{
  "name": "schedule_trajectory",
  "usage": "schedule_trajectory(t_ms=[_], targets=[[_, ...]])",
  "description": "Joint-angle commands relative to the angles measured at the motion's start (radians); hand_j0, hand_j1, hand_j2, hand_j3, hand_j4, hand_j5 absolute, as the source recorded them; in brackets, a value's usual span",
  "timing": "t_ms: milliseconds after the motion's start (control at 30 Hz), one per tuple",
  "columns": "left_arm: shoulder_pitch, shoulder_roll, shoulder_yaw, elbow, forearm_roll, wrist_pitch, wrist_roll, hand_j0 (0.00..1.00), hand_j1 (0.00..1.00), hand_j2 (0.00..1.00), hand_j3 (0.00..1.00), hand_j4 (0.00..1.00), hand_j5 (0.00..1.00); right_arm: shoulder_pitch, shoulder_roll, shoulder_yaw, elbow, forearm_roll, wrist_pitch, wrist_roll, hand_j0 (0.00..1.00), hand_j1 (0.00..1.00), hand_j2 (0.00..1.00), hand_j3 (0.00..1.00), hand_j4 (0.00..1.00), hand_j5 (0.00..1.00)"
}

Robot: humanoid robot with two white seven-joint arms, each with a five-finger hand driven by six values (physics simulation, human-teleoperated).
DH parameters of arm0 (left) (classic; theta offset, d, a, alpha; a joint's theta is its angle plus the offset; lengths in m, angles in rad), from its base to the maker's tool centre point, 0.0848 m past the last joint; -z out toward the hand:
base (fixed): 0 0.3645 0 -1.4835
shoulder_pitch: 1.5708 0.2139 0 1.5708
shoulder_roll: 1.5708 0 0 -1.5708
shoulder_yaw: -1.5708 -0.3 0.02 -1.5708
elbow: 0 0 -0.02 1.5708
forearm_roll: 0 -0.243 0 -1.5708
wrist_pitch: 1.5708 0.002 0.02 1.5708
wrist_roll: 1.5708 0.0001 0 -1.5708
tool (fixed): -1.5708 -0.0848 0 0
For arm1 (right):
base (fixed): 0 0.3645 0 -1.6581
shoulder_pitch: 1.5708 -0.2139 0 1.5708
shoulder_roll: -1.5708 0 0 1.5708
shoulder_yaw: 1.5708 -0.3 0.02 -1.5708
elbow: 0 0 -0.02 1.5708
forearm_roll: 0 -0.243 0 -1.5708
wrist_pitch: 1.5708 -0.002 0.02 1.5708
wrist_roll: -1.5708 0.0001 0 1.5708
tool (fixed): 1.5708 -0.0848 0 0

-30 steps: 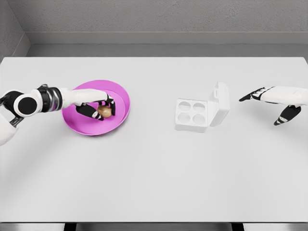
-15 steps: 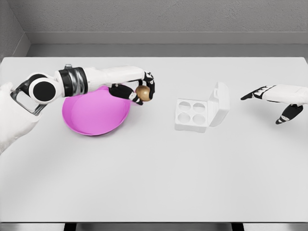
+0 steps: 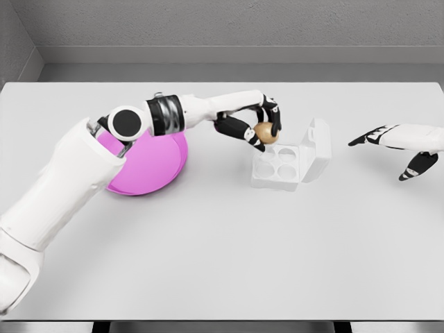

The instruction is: Pack egg into the box and close the box lid

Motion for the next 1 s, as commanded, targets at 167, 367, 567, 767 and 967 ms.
schedule_trajectory(t_ms=[167, 367, 567, 767, 967], targets=[[0.003, -0.104, 0.022, 0.133, 0.111, -0.027, 0.001, 0.26, 0.26, 0.26, 0.26, 0.26, 0.26, 0.002, 0.006, 0.0, 0.004, -0.006, 0.002, 0.0, 1.0, 1.0, 1.0, 1.0, 1.0, 1.0], [0.011, -0.121, 0.05, 0.219, 0.196, -0.174, 0.031, 0.26, 0.26, 0.26, 0.26, 0.26, 0.26, 0.002, 0.007, 0.0, 0.003, -0.006, 0.002, 0.0, 1.0, 1.0, 1.0, 1.0, 1.0, 1.0], [0.014, -0.186, 0.047, 0.342, 0.199, -0.176, 0.029, 0.28, 0.28, 0.28, 0.28, 0.28, 0.28, 0.003, 0.007, 0.0, 0.003, -0.004, 0.002, 0.0, 1.0, 1.0, 1.0, 1.0, 1.0, 1.0], [0.023, -0.195, 0.045, 0.345, 0.207, -0.189, 0.028, 0.29, 0.29, 0.29, 0.29, 0.29, 0.29, 0.003, 0.007, 0.0, 0.003, -0.004, 0.002, 0.0, 1.0, 1.0, 1.0, 1.0, 1.0, 1.0], [0.032, -0.196, 0.045, 0.347, 0.21, -0.189, 0.026, 0.3, 0.3, 0.3, 0.3, 0.3, 0.3, 0.003, 0.007, 0.002, 0.001, -0.004, 0.002, 0.0, 1.0, 1.0, 1.0, 1.0, 1.0, 1.0]])
